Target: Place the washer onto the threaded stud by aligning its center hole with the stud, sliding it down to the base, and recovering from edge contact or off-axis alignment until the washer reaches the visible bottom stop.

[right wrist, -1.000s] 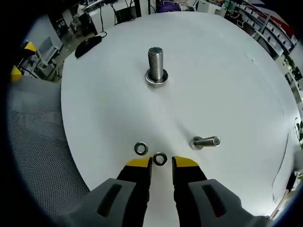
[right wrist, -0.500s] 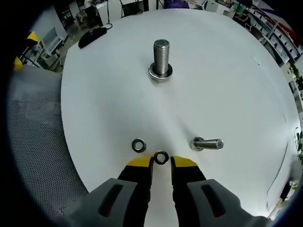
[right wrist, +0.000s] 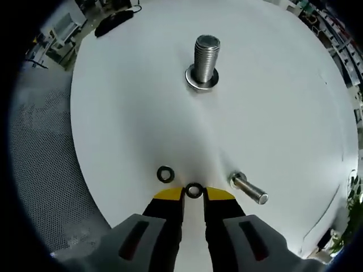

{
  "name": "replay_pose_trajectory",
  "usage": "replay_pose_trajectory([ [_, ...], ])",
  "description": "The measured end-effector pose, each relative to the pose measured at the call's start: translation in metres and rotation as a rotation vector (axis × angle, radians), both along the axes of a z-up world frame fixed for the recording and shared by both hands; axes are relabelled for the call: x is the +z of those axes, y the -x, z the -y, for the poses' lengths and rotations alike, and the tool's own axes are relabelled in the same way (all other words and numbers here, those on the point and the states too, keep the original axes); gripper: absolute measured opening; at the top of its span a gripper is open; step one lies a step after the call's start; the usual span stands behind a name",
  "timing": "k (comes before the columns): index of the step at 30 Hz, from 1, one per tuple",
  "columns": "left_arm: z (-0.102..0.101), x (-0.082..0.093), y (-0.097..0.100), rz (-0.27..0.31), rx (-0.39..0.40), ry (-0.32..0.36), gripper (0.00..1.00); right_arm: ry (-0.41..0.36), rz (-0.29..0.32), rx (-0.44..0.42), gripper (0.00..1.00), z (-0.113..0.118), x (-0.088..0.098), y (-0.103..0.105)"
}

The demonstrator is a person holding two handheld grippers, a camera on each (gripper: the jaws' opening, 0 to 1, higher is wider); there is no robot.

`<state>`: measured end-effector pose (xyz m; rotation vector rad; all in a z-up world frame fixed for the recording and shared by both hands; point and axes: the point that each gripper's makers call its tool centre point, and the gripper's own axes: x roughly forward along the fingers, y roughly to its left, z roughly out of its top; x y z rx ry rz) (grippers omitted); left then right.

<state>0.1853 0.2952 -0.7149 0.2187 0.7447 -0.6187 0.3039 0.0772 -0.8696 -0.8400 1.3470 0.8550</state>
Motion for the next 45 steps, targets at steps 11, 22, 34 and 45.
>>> replay_pose_trajectory([
  [11, -0.001, 0.000, -0.001, 0.002, 0.006, -0.001, 0.26, 0.012, 0.011, -0.055, 0.15, 0.005, -0.002, -0.003],
  [22, -0.001, 0.000, 0.000, 0.002, 0.006, -0.005, 0.26, -0.112, 0.099, -0.120, 0.14, 0.008, -0.003, -0.005],
  [34, -0.002, 0.000, 0.000, 0.002, 0.006, -0.008, 0.26, -0.162, 0.117, -0.215, 0.14, 0.012, 0.009, -0.013],
  [45, -0.002, 0.000, -0.001, 0.005, 0.008, -0.009, 0.25, -0.181, 0.164, -0.194, 0.14, 0.011, 0.035, -0.024],
])
